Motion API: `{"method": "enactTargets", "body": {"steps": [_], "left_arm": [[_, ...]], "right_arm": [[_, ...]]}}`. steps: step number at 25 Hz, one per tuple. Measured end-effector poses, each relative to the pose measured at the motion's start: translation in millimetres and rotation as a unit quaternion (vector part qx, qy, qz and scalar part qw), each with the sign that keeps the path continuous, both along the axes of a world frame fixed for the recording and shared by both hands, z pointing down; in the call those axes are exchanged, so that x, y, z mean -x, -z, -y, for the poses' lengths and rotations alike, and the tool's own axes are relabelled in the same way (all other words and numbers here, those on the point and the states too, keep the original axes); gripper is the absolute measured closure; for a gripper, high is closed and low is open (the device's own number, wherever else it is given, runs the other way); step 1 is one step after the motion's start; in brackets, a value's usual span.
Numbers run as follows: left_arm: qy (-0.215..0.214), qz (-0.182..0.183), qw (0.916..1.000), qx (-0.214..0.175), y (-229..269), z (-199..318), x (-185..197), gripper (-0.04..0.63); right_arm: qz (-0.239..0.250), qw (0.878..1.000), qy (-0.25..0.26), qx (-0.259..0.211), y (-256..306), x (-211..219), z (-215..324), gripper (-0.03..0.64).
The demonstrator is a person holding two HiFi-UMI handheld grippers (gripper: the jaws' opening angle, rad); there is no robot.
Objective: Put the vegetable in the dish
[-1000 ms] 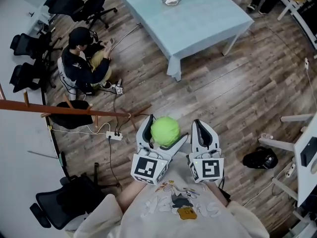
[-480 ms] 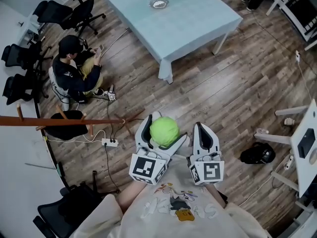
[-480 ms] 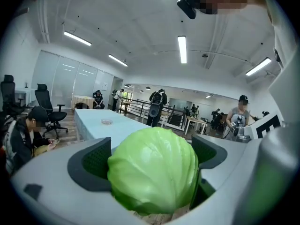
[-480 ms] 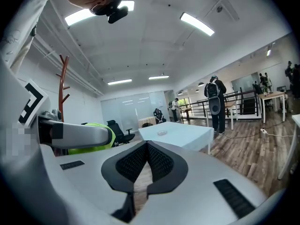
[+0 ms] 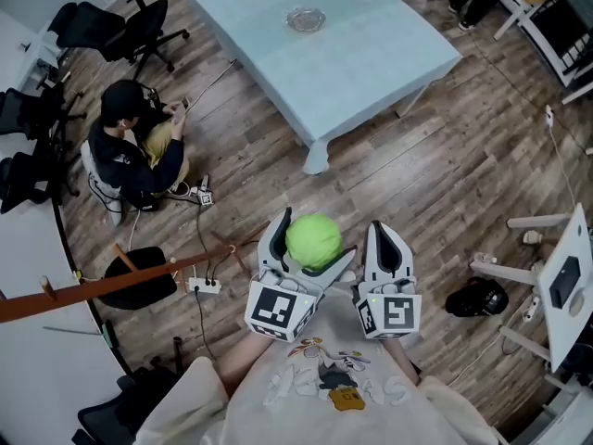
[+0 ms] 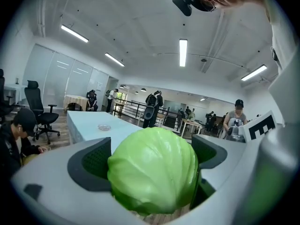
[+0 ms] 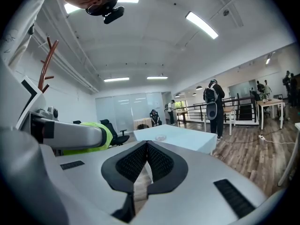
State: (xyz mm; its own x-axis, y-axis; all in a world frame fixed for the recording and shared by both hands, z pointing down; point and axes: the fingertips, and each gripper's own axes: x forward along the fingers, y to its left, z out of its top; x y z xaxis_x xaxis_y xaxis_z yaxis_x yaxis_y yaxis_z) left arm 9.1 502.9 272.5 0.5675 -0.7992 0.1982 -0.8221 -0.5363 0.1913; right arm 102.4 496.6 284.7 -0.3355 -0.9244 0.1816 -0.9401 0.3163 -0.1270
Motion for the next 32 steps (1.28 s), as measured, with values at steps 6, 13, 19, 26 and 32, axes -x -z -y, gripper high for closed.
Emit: {"method": "enactTargets", "body": {"steps": [6,13,19,26,32], "left_arm": [[-0.026,0.000,0.9996,-0.014,13,48,35,0.054],[-0.039,-0.008,0.9992,-0.009,12,89,73,0.054],[-0.039,-0.012,0.9992,-0.005,8,113,91,0.054],[-0.030,-0.010,0.9995,0.007,1,135,101,0.054],[-0.019,0.001,0.9998,0.010,-3,175,94,0.054]], "right_arm": [[-0.041,0.998,-0.041,0.026,-4,34,56,0.594],[-0.026,0.998,-0.053,0.020,2,73,90,0.594],[-0.038,0.998,-0.046,0.021,-3,96,107,0.594],[-0.036,0.998,-0.044,0.018,-4,104,132,0.594],[-0.027,0.999,-0.030,0.021,-10,98,178,0.595]]}}
